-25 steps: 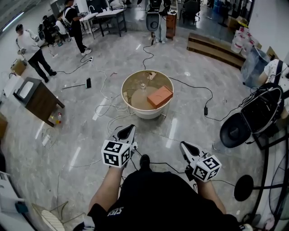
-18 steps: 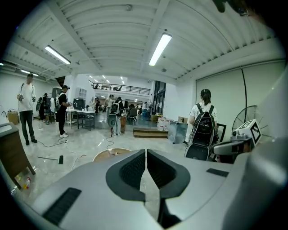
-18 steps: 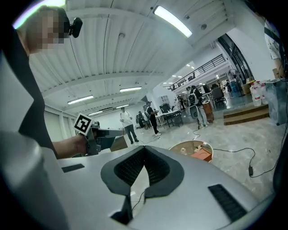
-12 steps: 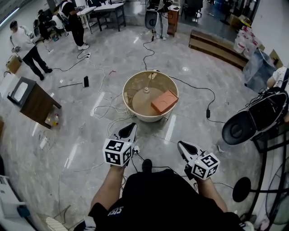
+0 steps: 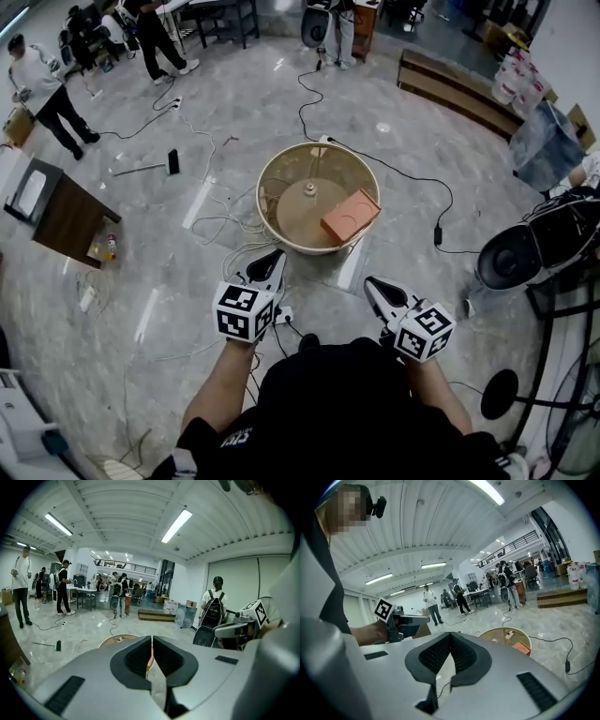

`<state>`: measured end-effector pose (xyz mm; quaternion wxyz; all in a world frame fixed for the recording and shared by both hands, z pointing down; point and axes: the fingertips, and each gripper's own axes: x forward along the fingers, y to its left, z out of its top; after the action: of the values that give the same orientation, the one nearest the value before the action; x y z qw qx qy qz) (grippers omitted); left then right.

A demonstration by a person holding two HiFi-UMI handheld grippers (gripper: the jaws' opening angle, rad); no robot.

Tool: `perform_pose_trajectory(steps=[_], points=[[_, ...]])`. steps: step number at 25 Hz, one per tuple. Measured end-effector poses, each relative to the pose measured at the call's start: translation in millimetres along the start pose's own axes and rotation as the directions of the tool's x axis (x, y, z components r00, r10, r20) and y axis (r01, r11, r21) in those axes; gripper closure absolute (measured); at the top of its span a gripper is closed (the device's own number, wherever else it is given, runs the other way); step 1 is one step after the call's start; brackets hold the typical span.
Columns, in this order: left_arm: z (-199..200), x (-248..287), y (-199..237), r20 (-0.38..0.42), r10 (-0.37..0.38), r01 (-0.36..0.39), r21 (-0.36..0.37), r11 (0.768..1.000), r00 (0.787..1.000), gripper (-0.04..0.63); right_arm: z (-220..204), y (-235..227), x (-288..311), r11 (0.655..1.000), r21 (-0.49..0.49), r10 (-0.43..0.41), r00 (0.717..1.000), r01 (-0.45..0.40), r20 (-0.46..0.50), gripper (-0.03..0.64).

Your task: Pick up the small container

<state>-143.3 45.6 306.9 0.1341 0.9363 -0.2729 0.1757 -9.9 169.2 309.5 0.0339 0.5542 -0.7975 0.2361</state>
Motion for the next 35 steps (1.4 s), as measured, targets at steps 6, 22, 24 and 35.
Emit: perform_pose_trajectory(steps=[6, 22, 24, 35], points=[[7.5, 40.2, 21.3, -0.040, 0.021, -0.022, -0.017, 1.000, 0.999, 0.569, 9.1, -43.8, 27.5, 0.999, 0.044, 0.014, 1.000, -0.013, -0.025, 0.603], [97.5, 224.4, 43.9, -0.018, 0.116, -0.117, -0.074, 0.990, 0.993, 0.569, 100.7, -229.2, 122.5, 0.978, 0.032, 0.207, 0.974, -0.205, -0.095, 0.603], [102.2, 238.8, 47.5, -0.022, 0.142, -0.144, -0.094, 0.985, 0.990, 0.569, 106.3, -250.0, 127.8, 0.976, 0.034, 0.218, 0.970, -0.216, -0.106, 0.603], [108.8, 286.6, 41.5, -0.054, 0.229, -0.235, -0.126, 0.964, 0.972, 0.569, 119.2, -310.3, 128.1, 0.959, 0.015, 0.281, 0.949, -0.282, -0.139, 0.603]])
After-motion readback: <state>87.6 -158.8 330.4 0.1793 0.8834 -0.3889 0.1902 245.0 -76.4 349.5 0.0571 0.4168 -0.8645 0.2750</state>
